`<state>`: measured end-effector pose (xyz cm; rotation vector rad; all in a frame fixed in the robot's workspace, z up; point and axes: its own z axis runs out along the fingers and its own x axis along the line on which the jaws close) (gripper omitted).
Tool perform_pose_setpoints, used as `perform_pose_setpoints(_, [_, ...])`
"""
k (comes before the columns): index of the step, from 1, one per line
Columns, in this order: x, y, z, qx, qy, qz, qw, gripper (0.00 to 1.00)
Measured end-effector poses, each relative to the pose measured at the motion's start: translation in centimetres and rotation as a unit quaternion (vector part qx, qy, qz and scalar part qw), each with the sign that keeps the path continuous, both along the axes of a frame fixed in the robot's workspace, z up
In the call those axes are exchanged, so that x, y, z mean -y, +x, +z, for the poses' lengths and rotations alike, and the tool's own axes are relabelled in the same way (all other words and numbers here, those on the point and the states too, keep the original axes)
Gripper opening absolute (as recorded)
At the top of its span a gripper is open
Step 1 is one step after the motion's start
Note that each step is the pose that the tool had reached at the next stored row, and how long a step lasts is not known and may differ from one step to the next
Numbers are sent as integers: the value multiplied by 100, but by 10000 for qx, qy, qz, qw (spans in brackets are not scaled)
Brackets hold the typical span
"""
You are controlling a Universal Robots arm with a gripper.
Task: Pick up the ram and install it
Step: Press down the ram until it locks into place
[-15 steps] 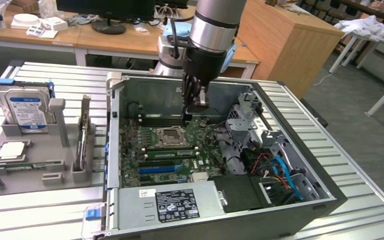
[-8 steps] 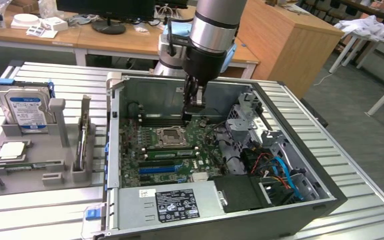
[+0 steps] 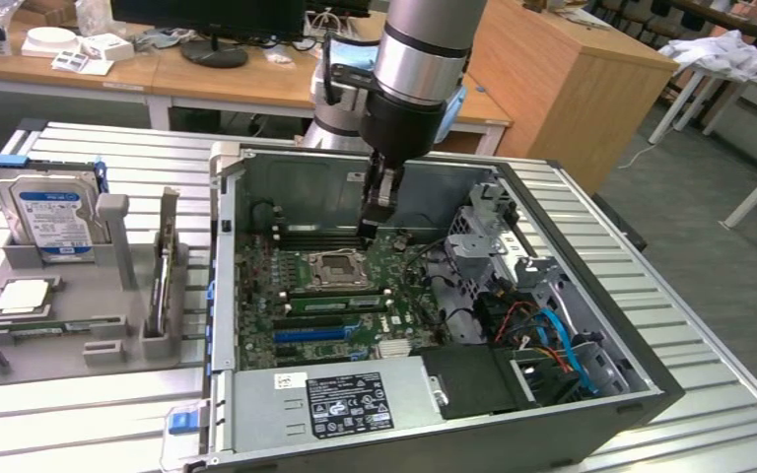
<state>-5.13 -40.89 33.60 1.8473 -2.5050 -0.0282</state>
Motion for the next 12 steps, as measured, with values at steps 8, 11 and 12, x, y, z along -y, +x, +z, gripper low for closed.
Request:
perform_pose_setpoints(8, [0, 0, -9, 0, 0, -725, 9974, 11])
perform_pose_setpoints(11, [0, 0, -10, 0, 0, -1001, 9950, 11])
perform_pose_setpoints(12, [0, 0, -10, 0, 0, -1091, 9940, 11])
